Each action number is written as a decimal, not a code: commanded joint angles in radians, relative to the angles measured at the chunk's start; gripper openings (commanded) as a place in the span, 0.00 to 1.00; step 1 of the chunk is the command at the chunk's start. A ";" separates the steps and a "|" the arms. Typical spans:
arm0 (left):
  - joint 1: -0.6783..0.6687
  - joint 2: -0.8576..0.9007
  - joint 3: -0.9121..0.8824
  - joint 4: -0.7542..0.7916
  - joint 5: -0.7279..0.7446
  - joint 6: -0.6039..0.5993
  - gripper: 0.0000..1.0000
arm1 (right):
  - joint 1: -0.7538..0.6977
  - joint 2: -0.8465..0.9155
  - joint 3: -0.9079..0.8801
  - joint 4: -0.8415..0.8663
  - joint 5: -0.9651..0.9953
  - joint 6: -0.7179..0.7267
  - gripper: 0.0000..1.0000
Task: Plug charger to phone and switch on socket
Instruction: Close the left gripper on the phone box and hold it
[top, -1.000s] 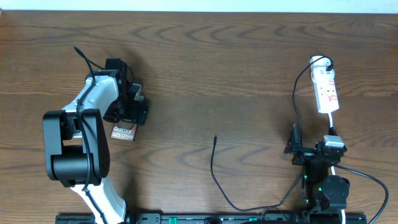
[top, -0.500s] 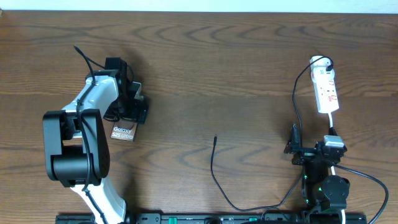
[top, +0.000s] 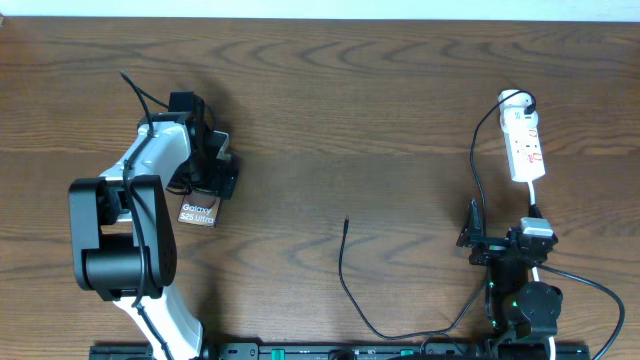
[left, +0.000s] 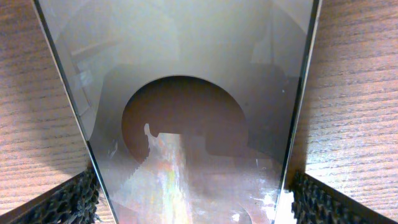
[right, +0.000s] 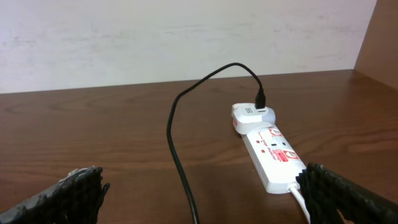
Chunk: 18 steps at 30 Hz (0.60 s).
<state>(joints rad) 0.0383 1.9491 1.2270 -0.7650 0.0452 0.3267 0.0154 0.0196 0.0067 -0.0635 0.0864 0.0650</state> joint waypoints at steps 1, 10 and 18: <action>0.003 0.008 -0.015 0.005 -0.058 0.013 0.93 | 0.005 0.000 -0.001 -0.004 0.008 0.009 0.99; 0.003 0.008 -0.015 0.004 -0.057 0.013 0.92 | 0.005 0.000 -0.001 -0.004 0.008 0.009 0.99; 0.003 0.008 -0.015 0.004 -0.057 0.012 0.88 | 0.005 0.000 -0.001 -0.004 0.008 0.008 0.99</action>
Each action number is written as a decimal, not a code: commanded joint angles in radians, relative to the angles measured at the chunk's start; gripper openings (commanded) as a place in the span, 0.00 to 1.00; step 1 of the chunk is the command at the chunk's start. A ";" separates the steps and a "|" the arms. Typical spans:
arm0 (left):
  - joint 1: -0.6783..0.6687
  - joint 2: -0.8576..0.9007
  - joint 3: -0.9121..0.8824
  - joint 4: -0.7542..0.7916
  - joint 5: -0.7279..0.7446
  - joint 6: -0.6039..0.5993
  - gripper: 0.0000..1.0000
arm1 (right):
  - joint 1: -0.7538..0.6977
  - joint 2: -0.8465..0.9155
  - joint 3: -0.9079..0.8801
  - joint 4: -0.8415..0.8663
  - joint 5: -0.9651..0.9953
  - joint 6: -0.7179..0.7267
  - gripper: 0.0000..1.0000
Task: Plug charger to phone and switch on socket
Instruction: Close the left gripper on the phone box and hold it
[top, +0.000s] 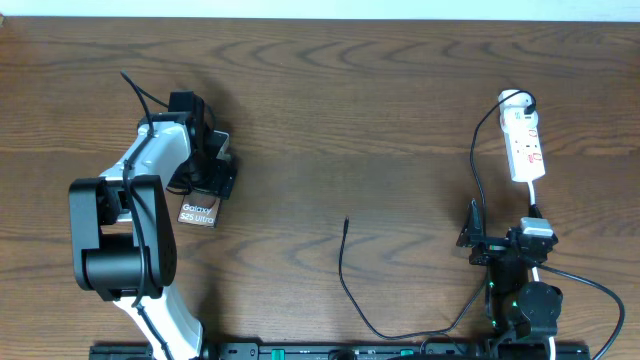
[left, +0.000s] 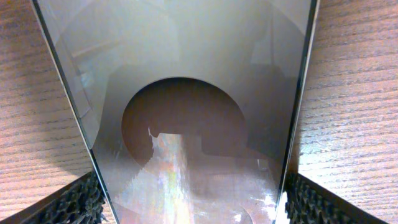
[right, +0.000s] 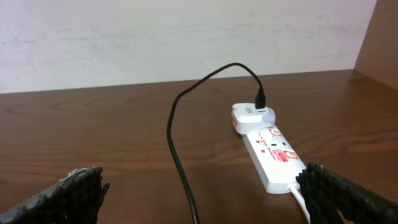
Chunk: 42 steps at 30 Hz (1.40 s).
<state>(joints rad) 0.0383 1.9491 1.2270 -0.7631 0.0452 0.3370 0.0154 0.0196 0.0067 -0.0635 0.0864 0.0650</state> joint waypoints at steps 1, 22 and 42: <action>0.003 0.008 -0.015 0.002 -0.057 0.002 0.88 | 0.005 0.000 -0.001 -0.004 0.008 0.009 0.99; 0.003 0.008 -0.015 -0.006 -0.057 0.002 0.99 | 0.005 0.000 -0.001 -0.004 0.008 0.009 0.99; 0.003 0.009 -0.034 0.006 -0.016 0.002 0.98 | 0.005 0.000 -0.001 -0.004 0.008 0.009 0.99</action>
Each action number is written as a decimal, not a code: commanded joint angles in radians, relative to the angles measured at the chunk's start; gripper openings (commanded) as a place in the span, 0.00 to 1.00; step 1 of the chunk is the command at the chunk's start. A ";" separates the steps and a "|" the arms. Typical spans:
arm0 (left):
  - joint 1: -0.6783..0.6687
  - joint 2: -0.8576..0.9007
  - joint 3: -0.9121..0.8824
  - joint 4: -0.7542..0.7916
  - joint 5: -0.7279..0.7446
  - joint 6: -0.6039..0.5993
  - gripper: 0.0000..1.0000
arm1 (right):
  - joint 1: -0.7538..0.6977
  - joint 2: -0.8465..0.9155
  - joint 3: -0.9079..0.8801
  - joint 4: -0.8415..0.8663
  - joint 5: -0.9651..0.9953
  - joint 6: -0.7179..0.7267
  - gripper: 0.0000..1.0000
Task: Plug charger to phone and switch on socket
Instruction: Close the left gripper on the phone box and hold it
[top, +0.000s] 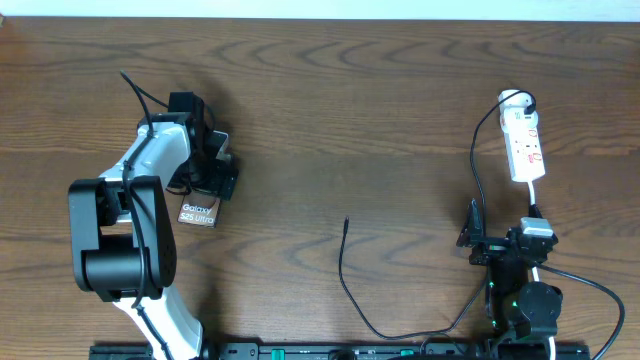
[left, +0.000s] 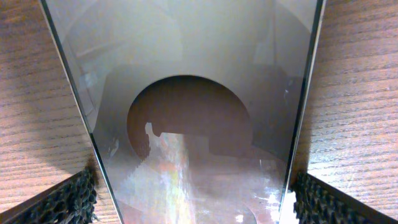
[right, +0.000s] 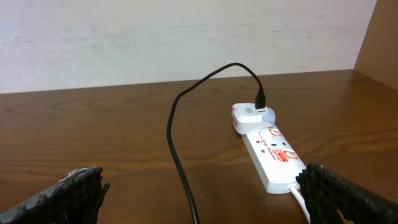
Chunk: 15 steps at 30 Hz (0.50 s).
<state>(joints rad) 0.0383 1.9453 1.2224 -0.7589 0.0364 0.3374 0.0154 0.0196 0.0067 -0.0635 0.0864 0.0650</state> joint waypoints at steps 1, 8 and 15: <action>0.003 0.013 -0.029 0.002 0.002 0.002 0.98 | 0.005 0.000 -0.001 -0.004 0.008 0.008 0.99; 0.003 0.013 -0.030 -0.002 0.005 0.002 0.98 | 0.005 0.000 -0.001 -0.004 0.008 0.009 0.99; 0.003 0.013 -0.030 -0.007 0.005 0.002 0.98 | 0.005 0.000 -0.001 -0.004 0.008 0.009 0.99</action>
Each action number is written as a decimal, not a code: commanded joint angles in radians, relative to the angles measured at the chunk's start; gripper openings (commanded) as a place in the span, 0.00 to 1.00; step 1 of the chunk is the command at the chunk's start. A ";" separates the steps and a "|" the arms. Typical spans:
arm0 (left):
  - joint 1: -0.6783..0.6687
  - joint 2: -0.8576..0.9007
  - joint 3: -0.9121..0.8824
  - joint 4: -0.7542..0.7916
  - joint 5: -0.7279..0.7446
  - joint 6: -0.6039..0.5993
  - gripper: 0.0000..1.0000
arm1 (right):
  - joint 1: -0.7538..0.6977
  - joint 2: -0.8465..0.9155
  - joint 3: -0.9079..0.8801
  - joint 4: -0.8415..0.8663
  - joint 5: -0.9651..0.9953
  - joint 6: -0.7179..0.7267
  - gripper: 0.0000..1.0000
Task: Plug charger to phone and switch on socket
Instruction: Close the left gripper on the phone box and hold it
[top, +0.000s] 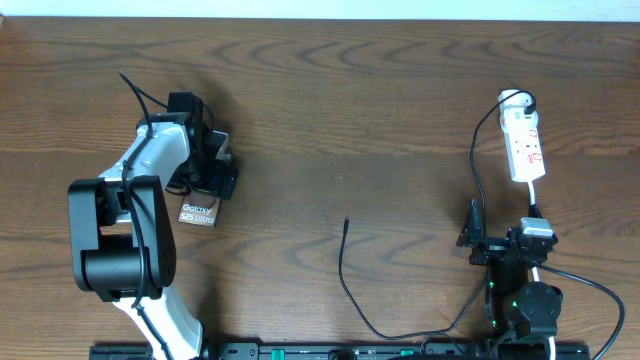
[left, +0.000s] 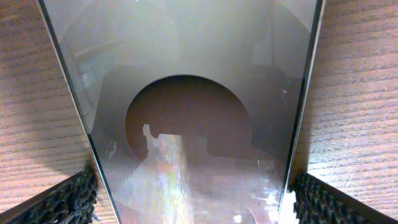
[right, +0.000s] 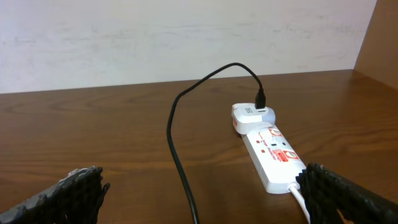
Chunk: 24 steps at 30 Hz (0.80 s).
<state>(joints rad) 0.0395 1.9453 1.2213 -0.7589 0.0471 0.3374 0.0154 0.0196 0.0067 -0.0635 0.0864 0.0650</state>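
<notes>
The phone (left: 186, 74) lies flat on the table, and its glossy screen fills the left wrist view. From overhead only its end with the "Galaxy S25 Ultra" label (top: 197, 212) shows. My left gripper (left: 196, 200) (top: 212, 170) is down over it, open. One finger stands on each long edge, with a thin gap at the right. The black charger cable (top: 345, 270) lies mid-table, its free plug end (top: 346, 221) pointing away. My right gripper (right: 199, 193) (top: 472, 230) is open and holds nothing. The white power strip (right: 273, 155) (top: 525, 145) lies beyond it.
A white adapter (right: 249, 117) sits in the strip's far socket, with the black cable (right: 177, 143) running from it along the wooden table (top: 400, 120). A pale wall stands behind the table. The strip's white lead trails back past my right arm.
At the oldest moment my left fingers stood either side of the lying phone. A little later they were closer to its edges, then wider again, as they are now. The phone, the cable, the power strip and my right arm stayed where they were.
</notes>
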 joint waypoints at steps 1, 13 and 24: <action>0.002 0.013 -0.029 -0.009 -0.005 0.002 0.98 | 0.005 0.000 -0.001 -0.004 0.008 0.009 0.99; 0.002 0.014 -0.040 -0.007 -0.002 0.002 0.98 | 0.005 0.000 -0.001 -0.004 0.008 0.009 0.99; 0.002 0.014 -0.040 -0.002 -0.002 0.002 0.98 | 0.005 0.000 -0.001 -0.004 0.008 0.008 0.99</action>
<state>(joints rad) 0.0395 1.9446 1.2186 -0.7586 0.0490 0.3374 0.0154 0.0196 0.0067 -0.0635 0.0864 0.0650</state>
